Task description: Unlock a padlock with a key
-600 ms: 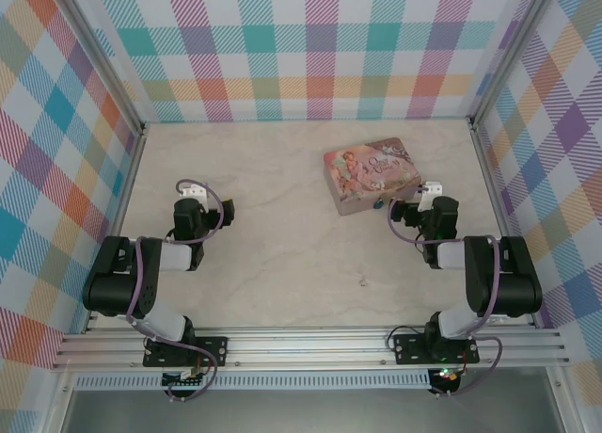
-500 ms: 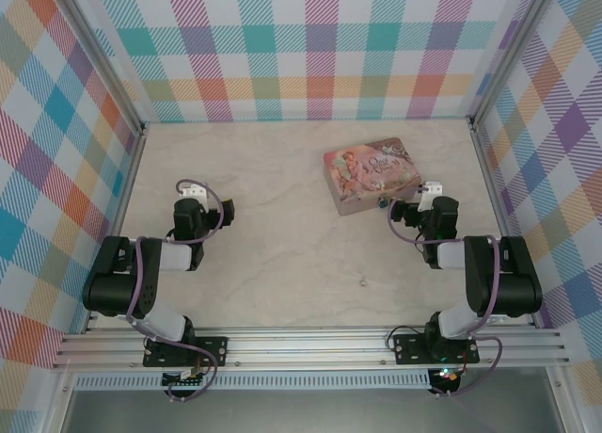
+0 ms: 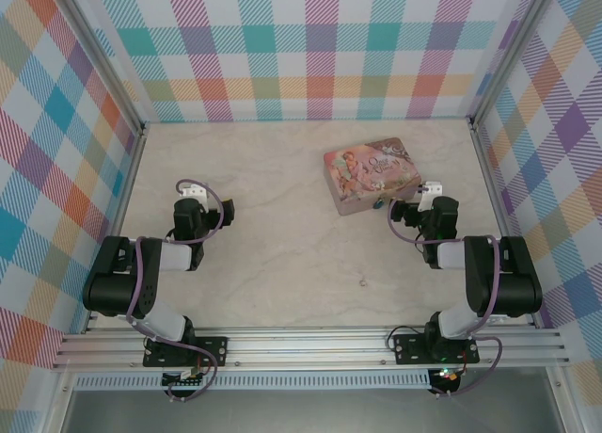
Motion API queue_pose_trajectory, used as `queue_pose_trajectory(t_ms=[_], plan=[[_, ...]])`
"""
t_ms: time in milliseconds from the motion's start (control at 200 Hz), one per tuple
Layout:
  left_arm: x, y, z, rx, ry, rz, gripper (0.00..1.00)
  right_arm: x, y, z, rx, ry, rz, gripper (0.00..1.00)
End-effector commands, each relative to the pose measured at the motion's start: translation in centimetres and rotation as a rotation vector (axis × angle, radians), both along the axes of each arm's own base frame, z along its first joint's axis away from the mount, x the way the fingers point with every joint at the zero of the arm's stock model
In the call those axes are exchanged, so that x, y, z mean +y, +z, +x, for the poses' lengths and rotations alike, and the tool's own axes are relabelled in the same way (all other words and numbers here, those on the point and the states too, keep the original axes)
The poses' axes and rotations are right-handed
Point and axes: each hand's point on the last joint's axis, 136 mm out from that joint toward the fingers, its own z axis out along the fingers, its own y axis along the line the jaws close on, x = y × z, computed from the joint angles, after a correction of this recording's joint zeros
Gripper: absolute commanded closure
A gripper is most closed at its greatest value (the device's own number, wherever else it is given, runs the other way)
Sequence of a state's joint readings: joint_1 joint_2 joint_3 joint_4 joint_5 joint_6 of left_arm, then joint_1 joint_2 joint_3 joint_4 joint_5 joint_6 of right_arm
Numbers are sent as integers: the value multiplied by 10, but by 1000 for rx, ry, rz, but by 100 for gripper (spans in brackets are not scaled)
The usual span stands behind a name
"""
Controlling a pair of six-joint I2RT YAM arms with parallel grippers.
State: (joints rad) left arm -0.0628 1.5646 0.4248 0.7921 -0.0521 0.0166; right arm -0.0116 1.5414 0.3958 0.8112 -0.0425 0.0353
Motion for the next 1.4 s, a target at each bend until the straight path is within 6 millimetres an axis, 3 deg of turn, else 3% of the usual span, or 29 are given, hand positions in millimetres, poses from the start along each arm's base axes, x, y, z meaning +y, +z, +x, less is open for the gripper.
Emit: queue_pose_trajectory(t_ms=[0,310,455,625,780,910,1120,1285,1395], plan=[[3,1,0,-15,-2,7,0,4,12,6,-43,21,-17,0],[5,4,0,-22,13,6,0,3,12,6,-43,20,-17,0],[15,29,-5,-33,71,8,0,0,17,7,-44,0,-15,0],[27,65,-13,-14,185,-72,0,-5,43,1,-23,-35,-16,0],[10,83,-17,14,161,-259,0,-2,68,-9,36,-33,31,0],[-21,86,-18,90,72,-444,0,-1,88,-13,69,-37,107,0],[-110,86,-13,213,-160,-597,0,7,104,8,152,52,429,0],[-181,83,-3,282,-300,-640,0,5,87,31,247,10,523,0],[-217,75,8,326,-356,-657,0,1,73,45,256,-25,559,0]])
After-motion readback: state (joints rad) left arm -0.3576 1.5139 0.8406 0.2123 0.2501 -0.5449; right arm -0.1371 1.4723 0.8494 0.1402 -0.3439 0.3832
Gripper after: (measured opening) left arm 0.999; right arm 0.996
